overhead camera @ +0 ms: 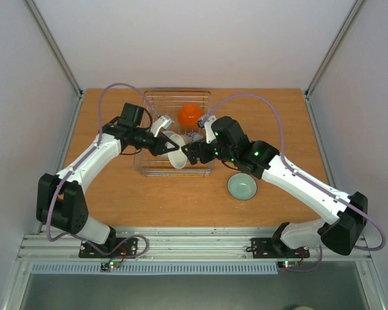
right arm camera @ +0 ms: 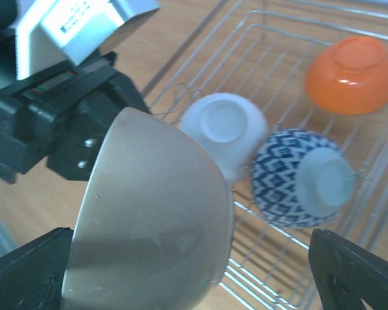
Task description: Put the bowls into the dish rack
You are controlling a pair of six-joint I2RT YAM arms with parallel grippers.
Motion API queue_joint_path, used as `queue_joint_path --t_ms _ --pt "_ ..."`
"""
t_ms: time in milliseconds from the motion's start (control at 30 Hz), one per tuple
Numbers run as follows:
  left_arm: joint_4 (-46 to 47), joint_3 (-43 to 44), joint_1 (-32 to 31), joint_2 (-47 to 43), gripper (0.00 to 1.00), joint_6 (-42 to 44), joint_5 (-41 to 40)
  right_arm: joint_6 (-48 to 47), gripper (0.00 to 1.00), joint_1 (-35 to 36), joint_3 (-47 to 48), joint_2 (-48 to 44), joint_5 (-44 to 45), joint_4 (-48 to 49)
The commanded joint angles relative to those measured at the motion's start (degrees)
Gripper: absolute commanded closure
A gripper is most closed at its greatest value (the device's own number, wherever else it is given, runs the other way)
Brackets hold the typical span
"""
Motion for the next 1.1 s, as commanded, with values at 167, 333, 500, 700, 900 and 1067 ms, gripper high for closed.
queue_joint_path --t_ms 167,333,500,700,900,1067 --pt "-3.74 1.57 -0.10 -2.22 1.00 7.77 12.15 2.21 0.01 -3.10 -7.84 -1.76 -16.59 5.95" --pt "-1.12 0.04 -0.11 -5.09 1.00 7.45 10.22 4.10 0.01 -3.89 -12.62 -2.44 -21.76 9.97" --pt "-0.99 -0.15 -0.16 -5.45 1.00 7.41 9.34 6.46 0.01 -4.47 -14.75 -1.71 -27.14 13.37" --pt "-0.74 -0.31 -0.10 -4.80 1.00 7.15 9.70 7.49 0.12 -4.49 -16.30 -1.30 -29.27 17.10" --pt "-0.62 -0.23 -0.16 -3.98 1.00 6.66 9.95 8.48 0.95 -4.57 -15.94 -1.42 -26.48 17.73" --pt "-0.46 -0.18 -0.14 -3.61 0.99 6.36 9.32 8.12 0.99 -4.61 -16.14 -2.16 -25.10 18.69"
